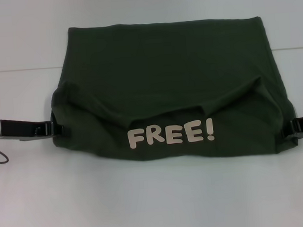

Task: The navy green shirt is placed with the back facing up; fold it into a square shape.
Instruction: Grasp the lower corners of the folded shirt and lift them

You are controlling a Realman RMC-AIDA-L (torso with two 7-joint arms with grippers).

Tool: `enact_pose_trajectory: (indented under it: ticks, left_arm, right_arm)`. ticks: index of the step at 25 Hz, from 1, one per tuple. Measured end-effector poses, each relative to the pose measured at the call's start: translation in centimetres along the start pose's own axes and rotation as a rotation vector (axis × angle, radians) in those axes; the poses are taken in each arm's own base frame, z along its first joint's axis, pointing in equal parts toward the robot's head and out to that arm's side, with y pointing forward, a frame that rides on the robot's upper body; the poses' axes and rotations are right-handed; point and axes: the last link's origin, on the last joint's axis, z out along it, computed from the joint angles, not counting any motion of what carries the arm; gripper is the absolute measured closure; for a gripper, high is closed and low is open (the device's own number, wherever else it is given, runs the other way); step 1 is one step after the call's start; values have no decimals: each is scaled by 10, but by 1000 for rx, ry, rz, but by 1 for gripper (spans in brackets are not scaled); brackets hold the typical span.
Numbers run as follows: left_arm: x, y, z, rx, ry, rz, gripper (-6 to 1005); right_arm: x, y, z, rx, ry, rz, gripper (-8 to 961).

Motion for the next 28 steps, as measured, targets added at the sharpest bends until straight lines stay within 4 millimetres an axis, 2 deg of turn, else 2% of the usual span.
enact_pose_trajectory:
  ticks: [4,7,11,15,22,28]
  left_arm:
    - [-2,5,-4,-42,-32,12,912]
    - [-5,8,-10,-78,-59,15,911]
    - [-15,14,-25,-168,-121,-2,909]
    - [-33,20,-41,-270,-206,-30,908]
    - [-68,30,-58,-372,-438,-14,906]
    - [-91,39,-56,-398,-611,31,904]
  right_arm:
    - [2,1,-4,-15,28,-15,901]
    - [7,2,-13,-44,66,-35,901]
    - [23,0,-31,-97,153,-60,900]
    - [45,1,-45,-180,247,-92,900]
    - [76,4,-51,-279,373,-158,901]
    - [90,4,-48,-296,445,-188,900]
